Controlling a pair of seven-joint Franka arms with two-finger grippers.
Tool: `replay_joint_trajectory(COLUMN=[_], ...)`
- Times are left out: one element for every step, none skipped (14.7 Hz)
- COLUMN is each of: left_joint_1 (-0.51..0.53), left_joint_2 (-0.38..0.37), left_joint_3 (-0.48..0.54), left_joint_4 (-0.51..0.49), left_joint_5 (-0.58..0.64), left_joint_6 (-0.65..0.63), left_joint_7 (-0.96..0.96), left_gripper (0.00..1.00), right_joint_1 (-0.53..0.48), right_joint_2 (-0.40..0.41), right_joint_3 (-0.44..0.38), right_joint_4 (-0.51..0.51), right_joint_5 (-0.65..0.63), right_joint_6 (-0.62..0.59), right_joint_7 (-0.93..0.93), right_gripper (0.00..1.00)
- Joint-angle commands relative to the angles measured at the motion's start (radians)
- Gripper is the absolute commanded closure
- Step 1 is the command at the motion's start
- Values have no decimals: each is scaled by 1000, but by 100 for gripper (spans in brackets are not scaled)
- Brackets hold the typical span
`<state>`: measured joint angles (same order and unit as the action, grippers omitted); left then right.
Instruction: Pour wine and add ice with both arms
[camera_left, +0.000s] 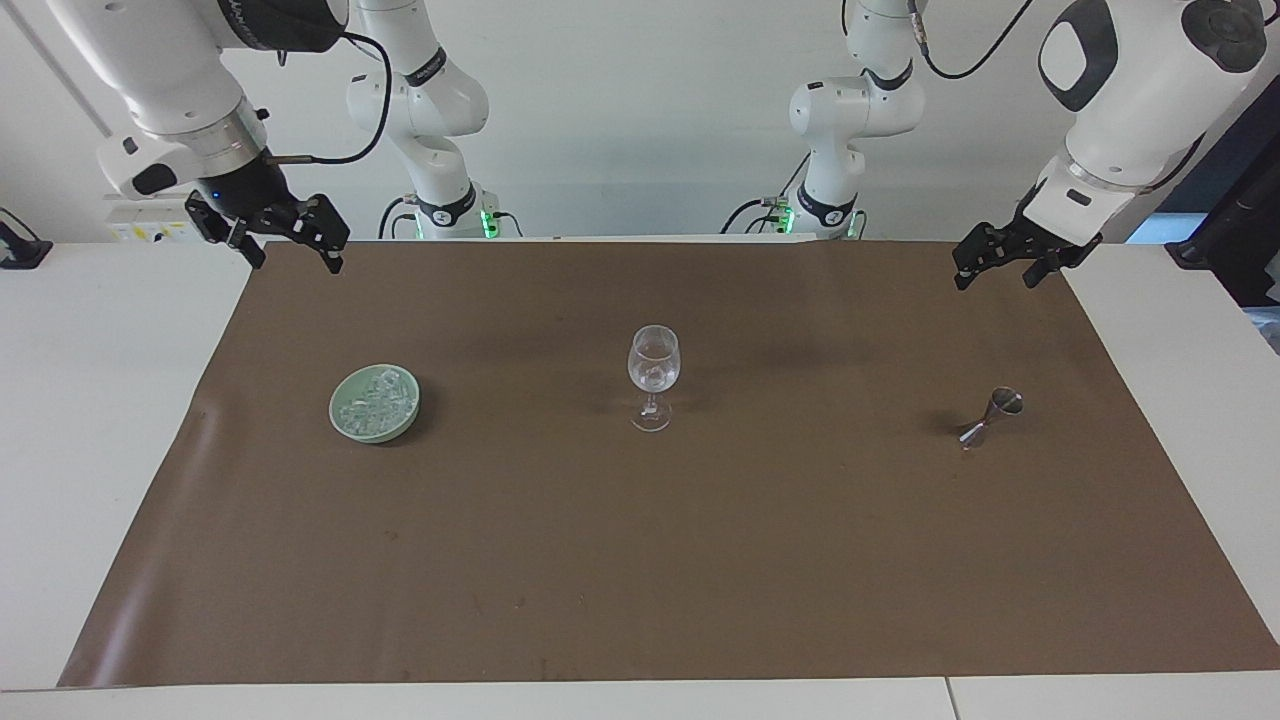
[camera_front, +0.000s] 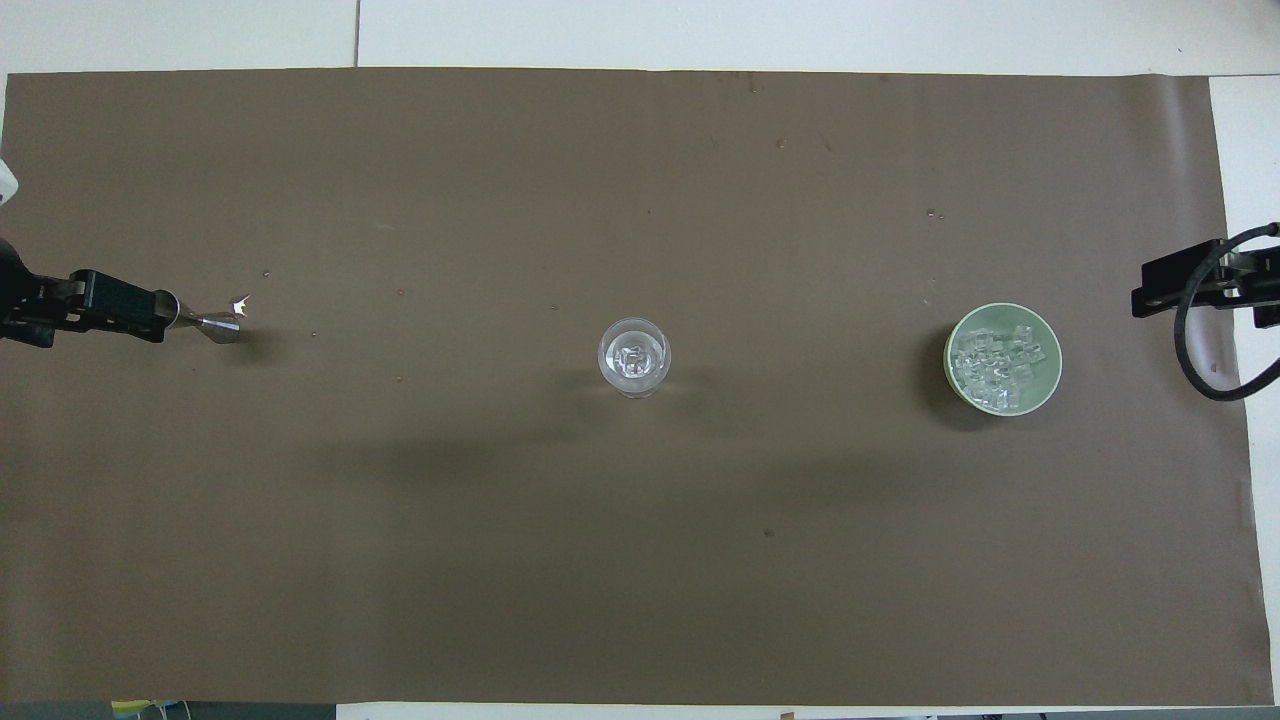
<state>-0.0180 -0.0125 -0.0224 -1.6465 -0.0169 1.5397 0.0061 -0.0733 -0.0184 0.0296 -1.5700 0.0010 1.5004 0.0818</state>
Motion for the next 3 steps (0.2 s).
replay_joint_trajectory(left_joint_1=[1,1,1], left_joint_2=[-15,-15,-15], left_joint_3=[2,2,2], left_joint_4=[-13,-13,-13], left_joint_5=[14,14,14], left_joint_6=[14,14,14], left_joint_7=[8,8,6], left_gripper=[0,0,0], right_joint_1=[-28,-29,-28], right_joint_2=[-14,-14,-14], right_joint_3=[6,7,6], right_joint_4=[-25,-25,-25], right_joint_5=[16,16,16], right_joint_6=[29,29,29], right_joint_7=[-33,-33,-31], right_gripper=[0,0,0])
